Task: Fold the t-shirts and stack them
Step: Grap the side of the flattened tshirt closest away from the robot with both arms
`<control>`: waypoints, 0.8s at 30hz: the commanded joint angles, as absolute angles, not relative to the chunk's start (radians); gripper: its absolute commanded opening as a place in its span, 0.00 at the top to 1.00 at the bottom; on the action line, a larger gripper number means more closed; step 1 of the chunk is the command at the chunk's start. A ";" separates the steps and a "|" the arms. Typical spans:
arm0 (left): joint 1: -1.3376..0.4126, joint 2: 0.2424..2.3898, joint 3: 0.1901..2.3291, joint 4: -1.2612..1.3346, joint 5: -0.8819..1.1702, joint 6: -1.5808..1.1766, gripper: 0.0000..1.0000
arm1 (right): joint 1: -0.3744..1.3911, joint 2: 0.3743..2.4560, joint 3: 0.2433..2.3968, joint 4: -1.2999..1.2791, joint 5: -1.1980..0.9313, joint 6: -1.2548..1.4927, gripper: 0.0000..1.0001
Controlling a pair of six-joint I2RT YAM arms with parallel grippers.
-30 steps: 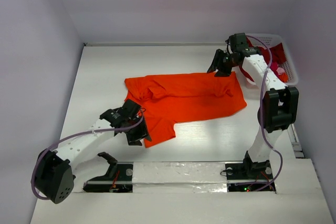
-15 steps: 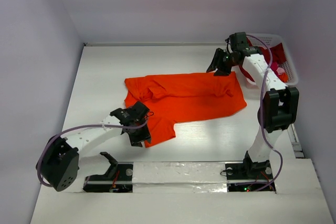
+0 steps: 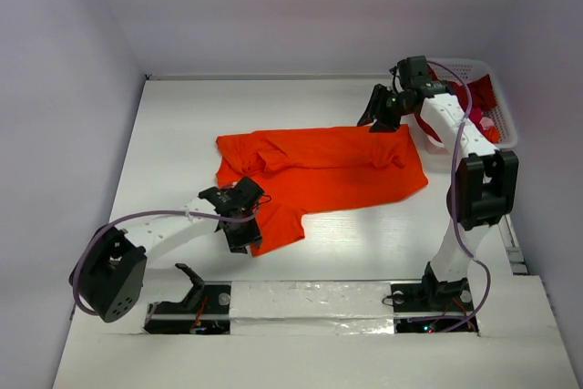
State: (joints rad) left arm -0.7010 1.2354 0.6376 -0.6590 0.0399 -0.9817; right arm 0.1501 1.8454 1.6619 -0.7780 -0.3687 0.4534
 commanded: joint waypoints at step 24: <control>-0.721 1.270 0.695 -0.669 0.009 -1.015 1.00 | 0.144 1.862 1.721 -0.773 -0.393 0.466 0.50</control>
State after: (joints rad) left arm -0.7181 1.2957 0.6437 -0.6266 0.0341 -0.9985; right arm 0.1501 1.8595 1.6768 -0.7780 -0.3859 0.4622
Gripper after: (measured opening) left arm 0.011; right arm 0.508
